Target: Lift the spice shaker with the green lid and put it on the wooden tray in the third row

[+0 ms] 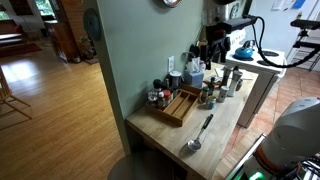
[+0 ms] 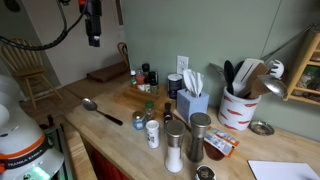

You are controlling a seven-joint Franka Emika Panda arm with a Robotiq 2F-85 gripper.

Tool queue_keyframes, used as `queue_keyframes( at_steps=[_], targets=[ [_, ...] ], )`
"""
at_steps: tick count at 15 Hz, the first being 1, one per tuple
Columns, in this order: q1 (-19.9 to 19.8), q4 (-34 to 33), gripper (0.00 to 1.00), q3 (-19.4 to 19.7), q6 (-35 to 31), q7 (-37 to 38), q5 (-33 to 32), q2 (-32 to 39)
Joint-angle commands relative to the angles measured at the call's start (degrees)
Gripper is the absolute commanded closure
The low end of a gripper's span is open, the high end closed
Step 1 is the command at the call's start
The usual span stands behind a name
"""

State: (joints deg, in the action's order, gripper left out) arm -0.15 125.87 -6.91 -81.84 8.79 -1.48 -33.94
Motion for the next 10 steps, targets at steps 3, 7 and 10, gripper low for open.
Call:
queue_keyframes(
  at_steps=[3, 7, 10],
  targets=[
    [0.59, 2.93, 0.00, 3.22, -8.27, -5.94, -3.41, 0.81],
    [0.38, 7.09, 0.00, 5.88, -14.87, -9.85, -4.23, 0.52],
    [-0.14, 11.52, 0.00, 7.61, -20.39, -11.55, -4.10, 0.09]
  ],
)
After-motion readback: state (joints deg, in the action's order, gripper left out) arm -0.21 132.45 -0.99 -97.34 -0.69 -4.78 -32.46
